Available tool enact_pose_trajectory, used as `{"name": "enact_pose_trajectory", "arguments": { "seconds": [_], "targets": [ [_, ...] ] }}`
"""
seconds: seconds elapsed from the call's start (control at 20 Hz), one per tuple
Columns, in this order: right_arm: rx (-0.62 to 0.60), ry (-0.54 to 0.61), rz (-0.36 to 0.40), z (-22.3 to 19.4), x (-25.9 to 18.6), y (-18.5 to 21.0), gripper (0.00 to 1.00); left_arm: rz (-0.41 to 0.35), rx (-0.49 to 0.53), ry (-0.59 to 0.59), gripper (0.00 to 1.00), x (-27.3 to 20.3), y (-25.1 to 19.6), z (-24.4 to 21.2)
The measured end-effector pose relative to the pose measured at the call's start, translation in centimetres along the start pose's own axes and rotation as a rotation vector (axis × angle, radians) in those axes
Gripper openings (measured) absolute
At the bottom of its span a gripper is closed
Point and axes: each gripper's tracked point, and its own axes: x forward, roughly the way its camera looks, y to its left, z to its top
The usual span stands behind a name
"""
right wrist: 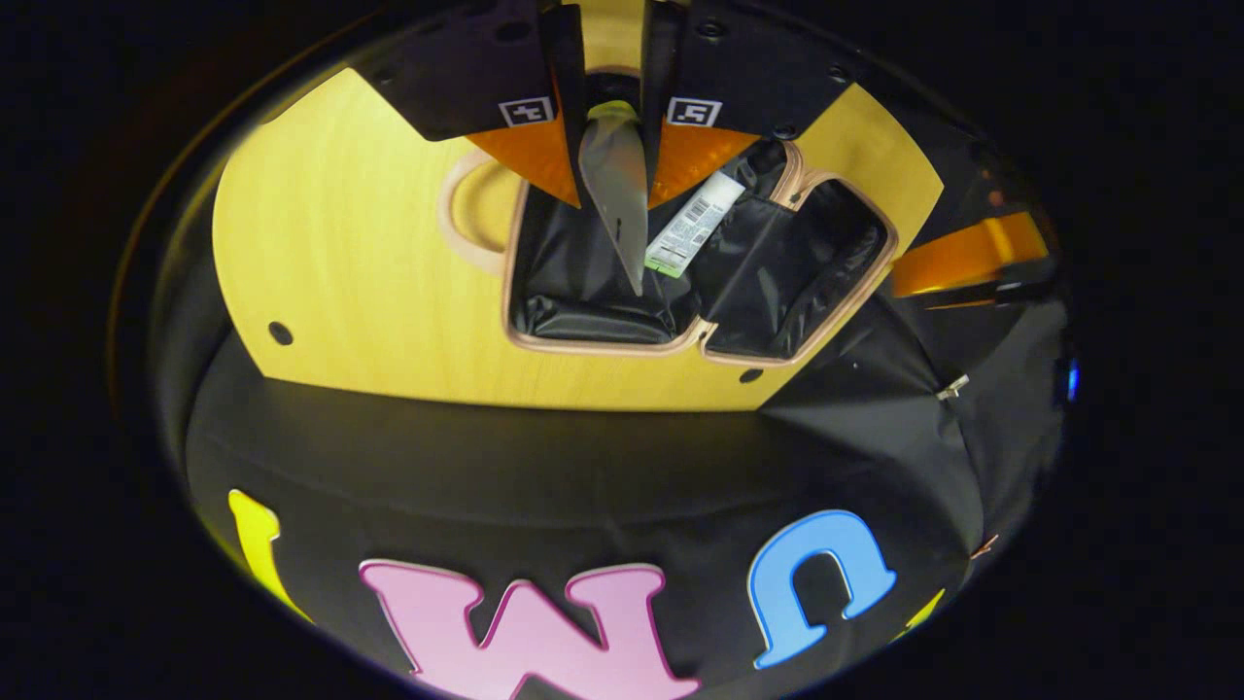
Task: First open the suitcase, pack the skin care products into it, and then close the suitcase.
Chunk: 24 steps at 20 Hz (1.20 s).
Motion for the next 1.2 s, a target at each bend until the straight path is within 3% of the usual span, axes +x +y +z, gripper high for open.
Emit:
{"name": "enact_pose_trajectory", "arguments": {
  "seconds": [0.45,0.6,0.65,0.7,0.75,0.85,0.95,1.05,1.2],
  "targets": [
    [0.08,0.321,-0.138,-6.4,8.7,-1.4,0.28,0.041,-0.226,0.053,0.96,-5.3,4.0,-5.4],
    [0.129,0.368,-0.159,-6.8,9.5,-1.3,0.28,0.036,-0.319,0.084,0.97,-5.6,4.1,-7.2],
    [0.151,0.37,-0.153,-6.7,9.5,-0.9,0.29,0.04,-0.327,0.089,0.92,-5.6,4.3,-7.7],
    [0.155,0.356,-0.152,-6.3,9.5,-0.9,0.23,0.044,-0.325,0.093,0.92,-5.6,4.3,-7.9],
    [0.146,0.334,-0.152,-5.8,9.4,-0.9,0.29,0.051,-0.313,0.093,0.97,-5.6,4.6,-7.9],
    [0.135,0.283,-0.144,-4.5,8.7,-1.0,0.48,0.075,-0.277,0.081,0.97,-5.2,5.4,-7.6],
    [0.14,0.233,-0.124,-3.0,7.1,-0.8,0.92,0.111,-0.242,0.054,0.97,-4.5,7.0,-6.9],
    [0.128,0.164,-0.113,-1.2,5.1,-1.0,0.99,0.145,-0.231,0.037,0.97,-3.4,9.2,-6.4],
    [0.083,0.051,-0.088,1.2,1.2,-1.4,0.98,0.195,-0.219,0.005,0.97,-0.6,14.5,-4.8]
  ]
}}
